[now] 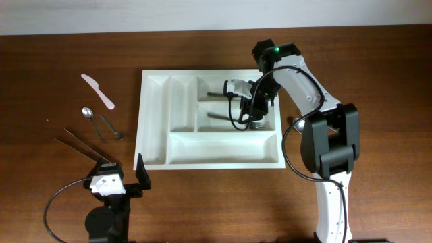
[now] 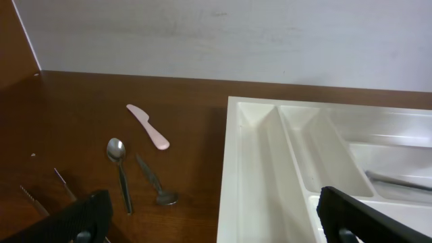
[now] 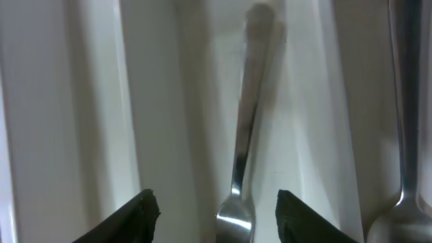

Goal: Pack container
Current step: 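Release the fork into the middle compartment and withdraw right gripper, then lower the right gripper onto the second fork and grasp it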

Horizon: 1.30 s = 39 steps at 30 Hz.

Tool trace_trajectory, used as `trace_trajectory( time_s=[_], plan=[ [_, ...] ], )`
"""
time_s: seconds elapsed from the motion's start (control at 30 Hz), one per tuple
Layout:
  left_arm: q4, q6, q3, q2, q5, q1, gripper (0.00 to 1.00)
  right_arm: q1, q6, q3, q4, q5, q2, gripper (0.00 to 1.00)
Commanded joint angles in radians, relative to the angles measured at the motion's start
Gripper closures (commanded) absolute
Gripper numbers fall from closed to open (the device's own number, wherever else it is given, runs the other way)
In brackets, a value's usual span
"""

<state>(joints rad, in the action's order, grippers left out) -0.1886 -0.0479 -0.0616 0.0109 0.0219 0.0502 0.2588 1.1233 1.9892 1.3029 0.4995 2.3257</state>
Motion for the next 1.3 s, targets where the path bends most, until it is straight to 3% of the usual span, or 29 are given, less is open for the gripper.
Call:
trace_trajectory(
  time_s=[0.0, 0.17, 0.2, 0.23, 0.33, 0.4, 0.43, 0.5, 0.6, 0.67, 0.7, 0.77, 0.8, 0.97, 1.13, 1.27],
  plan=[
    [0.006, 0.012, 0.008, -0.006, -0.008, 0.005, 0.01, -0.005, -0.152, 0.067, -0.001, 0.024, -0.018, 0.43],
    [0.006, 0.012, 0.008, -0.006, -0.008, 0.005, 0.01, -0.076, -0.558, 0.297, 0.065, -0.001, -0.021, 0.44],
    [0.006, 0.012, 0.008, -0.006, -0.008, 0.005, 0.01, -0.092, -0.624, 0.325, 0.074, -0.016, -0.021, 0.48],
    [0.006, 0.011, 0.008, -0.006, -0.008, 0.005, 0.01, -0.138, -0.790, 0.384, 0.104, -0.069, -0.021, 0.51],
    [0.006, 0.012, 0.008, -0.006, -0.008, 0.005, 0.01, -0.218, -0.982, 0.406, 0.132, -0.150, -0.021, 0.36],
    [0.006, 0.012, 0.008, -0.006, -0.008, 0.005, 0.01, -0.277, -1.153, 0.393, 0.154, -0.224, -0.020, 0.37],
    [0.006, 0.012, 0.008, -0.006, -0.008, 0.005, 0.01, -0.321, -1.327, 0.373, 0.175, -0.325, -0.020, 0.41],
    [0.006, 0.012, 0.008, -0.006, -0.008, 0.005, 0.01, -0.365, -1.481, 0.353, 0.193, -0.423, -0.020, 0.43],
    [0.006, 0.012, 0.008, -0.006, -0.008, 0.005, 0.01, -0.418, -1.566, 0.342, 0.182, -0.435, -0.019, 0.42],
    [0.006, 0.012, 0.008, -0.006, -0.008, 0.005, 0.01, -0.450, -1.588, 0.342, 0.163, -0.356, -0.019, 0.06],
    [0.006, 0.011, 0.008, -0.006, -0.008, 0.005, 0.01, -0.463, -1.569, 0.341, 0.155, -0.309, -0.019, 0.01],
    [0.006, 0.012, 0.008, -0.006, -0.008, 0.005, 0.01, -0.478, -1.521, 0.335, 0.134, -0.292, -0.015, 0.01],
    [0.006, 0.011, 0.008, -0.006, -0.008, 0.005, 0.01, -0.485, -1.550, 0.327, 0.134, -0.322, -0.013, 0.08],
    [0.006, 0.011, 0.008, -0.006, -0.008, 0.005, 0.01, -0.489, -2.025, 0.230, 0.215, -0.639, -0.013, 0.12],
    [0.006, 0.012, 0.008, -0.006, -0.008, 0.005, 0.01, -0.483, -2.272, 0.031, 0.211, -0.654, -0.013, 0.11],
    [0.006, 0.012, 0.007, -0.006, -0.008, 0.005, 0.01, -0.465, -2.341, -0.100, 0.166, -0.630, -0.013, 0.09]
  ],
)
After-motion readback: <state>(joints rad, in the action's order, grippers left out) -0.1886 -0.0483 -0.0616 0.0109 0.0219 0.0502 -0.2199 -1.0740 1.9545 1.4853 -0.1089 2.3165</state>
